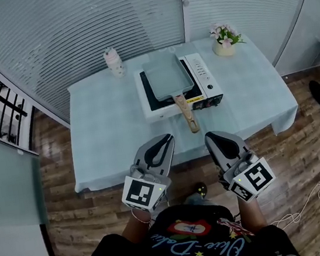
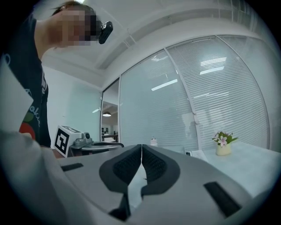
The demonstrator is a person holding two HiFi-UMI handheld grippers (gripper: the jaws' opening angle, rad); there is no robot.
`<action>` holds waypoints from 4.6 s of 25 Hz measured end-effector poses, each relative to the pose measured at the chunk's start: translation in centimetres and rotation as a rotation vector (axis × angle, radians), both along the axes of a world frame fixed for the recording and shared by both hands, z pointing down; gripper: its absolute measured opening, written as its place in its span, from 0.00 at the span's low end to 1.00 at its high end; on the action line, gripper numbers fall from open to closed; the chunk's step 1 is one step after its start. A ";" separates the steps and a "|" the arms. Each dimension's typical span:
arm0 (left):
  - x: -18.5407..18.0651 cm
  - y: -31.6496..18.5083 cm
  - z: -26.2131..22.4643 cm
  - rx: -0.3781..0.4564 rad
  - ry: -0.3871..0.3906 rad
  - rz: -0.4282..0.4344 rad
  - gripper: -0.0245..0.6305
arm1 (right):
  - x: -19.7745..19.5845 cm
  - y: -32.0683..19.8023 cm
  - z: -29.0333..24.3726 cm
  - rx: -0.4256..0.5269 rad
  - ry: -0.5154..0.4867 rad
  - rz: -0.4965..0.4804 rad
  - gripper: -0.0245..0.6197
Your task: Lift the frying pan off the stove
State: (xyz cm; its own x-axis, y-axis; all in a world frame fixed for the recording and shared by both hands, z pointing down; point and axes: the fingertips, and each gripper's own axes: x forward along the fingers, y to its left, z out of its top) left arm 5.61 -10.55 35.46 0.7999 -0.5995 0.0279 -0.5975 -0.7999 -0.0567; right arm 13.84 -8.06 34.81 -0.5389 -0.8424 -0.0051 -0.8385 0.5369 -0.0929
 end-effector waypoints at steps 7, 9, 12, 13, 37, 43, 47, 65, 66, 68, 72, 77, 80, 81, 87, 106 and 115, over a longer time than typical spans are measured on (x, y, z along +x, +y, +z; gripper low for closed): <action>0.7 -1.6 1.3 -0.057 0.016 -0.040 0.05 | 0.6 -1.7 0.8 -0.005 -0.031 -0.064 0.04; 0.7 -2.0 1.7 -0.067 0.021 -0.054 0.05 | 0.6 -2.1 1.3 -0.009 -0.030 -0.084 0.04; 0.7 -2.4 2.3 -0.079 0.027 -0.074 0.05 | 0.7 -2.5 2.4 -0.027 -0.026 -0.102 0.04; 0.7 -2.5 2.4 -0.081 0.027 -0.082 0.05 | 0.7 -2.7 2.7 -0.035 -0.027 -0.106 0.04; 3.8 -10.2 7.4 -0.673 0.455 0.067 0.40 | 0.9 -8.4 7.1 -0.262 -0.182 -0.196 0.27; 4.4 -12.2 9.5 -0.789 0.498 0.050 0.42 | 0.7 -9.5 8.3 -0.324 -0.242 -0.230 0.31; 5.0 -13.2 10.4 -0.847 0.533 0.063 0.43 | 0.6 -10.3 9.0 -0.366 -0.283 -0.245 0.33; 8.7 -13.9 11.4 -1.049 0.675 0.191 0.43 | -1.1 -10.9 10.6 -0.539 -0.514 -0.351 0.36; 9.0 -14.0 11.3 -1.054 0.677 0.202 0.43 | -1.2 -10.9 10.7 -0.545 -0.518 -0.358 0.36; 9.3 -14.2 11.1 -1.064 0.682 0.228 0.43 | -1.4 -11.1 10.7 -0.557 -0.536 -0.375 0.36; 9.5 -14.4 11.4 -1.114 0.703 0.251 0.41 | -1.6 -11.0 11.1 -0.606 -0.609 -0.441 0.37; 9.4 -14.3 11.4 -1.147 0.719 0.270 0.34 | -2.2 -10.8 11.2 -0.611 -0.584 -0.488 0.38; 9.3 -14.3 11.4 -1.182 0.762 0.257 0.31 | -2.2 -10.9 11.2 -0.624 -0.592 -0.488 0.37; 9.4 -14.3 11.5 -1.201 0.776 0.251 0.30 | -2.2 -11.0 11.3 -0.630 -0.597 -0.485 0.37; 9.4 -14.5 12.1 -1.187 0.703 0.225 0.27 | -2.1 -11.3 12.2 -0.650 -0.569 -0.465 0.35; 8.8 -13.1 11.8 -1.196 0.561 0.168 0.25 | -2.9 -10.0 11.6 -0.642 -0.629 -0.475 0.34; 8.5 -12.3 11.1 -1.188 0.549 0.156 0.25 | -3.3 -9.2 10.9 -0.624 -0.644 -0.488 0.35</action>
